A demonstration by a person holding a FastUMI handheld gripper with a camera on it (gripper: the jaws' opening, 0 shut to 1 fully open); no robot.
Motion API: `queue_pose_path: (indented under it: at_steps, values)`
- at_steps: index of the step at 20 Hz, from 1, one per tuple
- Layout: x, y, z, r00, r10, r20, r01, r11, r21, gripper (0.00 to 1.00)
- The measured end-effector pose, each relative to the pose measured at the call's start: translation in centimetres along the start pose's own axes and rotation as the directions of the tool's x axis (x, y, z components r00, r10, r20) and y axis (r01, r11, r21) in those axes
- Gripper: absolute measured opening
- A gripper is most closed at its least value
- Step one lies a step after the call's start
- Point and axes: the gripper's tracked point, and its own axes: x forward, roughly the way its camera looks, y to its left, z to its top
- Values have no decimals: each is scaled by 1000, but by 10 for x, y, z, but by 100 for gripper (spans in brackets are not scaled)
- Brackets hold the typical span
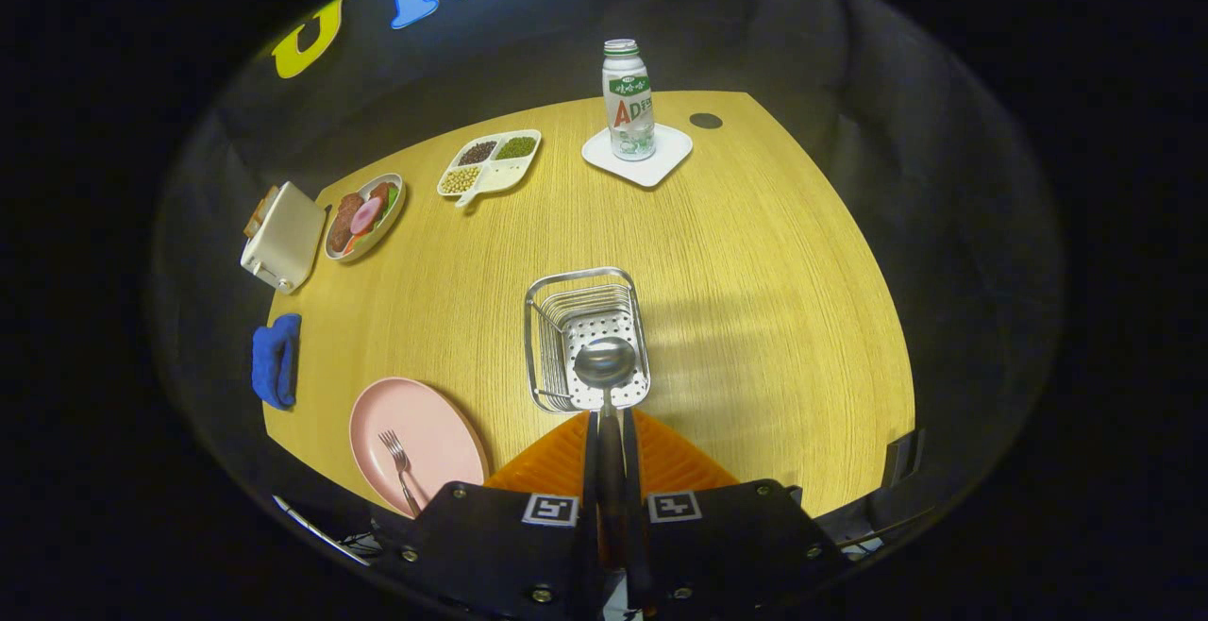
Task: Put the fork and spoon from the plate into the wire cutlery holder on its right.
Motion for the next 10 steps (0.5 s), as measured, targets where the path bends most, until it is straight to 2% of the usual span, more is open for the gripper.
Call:
queue_pose_path:
  at_steps: [1, 3, 10]
  values:
    - [-2, 1, 1, 1000, 8, 7, -8, 1000, -3, 13]
    - [-5, 1, 3, 1000, 4, 14, -4, 1000, -10, 24]
    - [-12, -3, 3, 1000, 3, 31, -3, 1000, -7, 26]
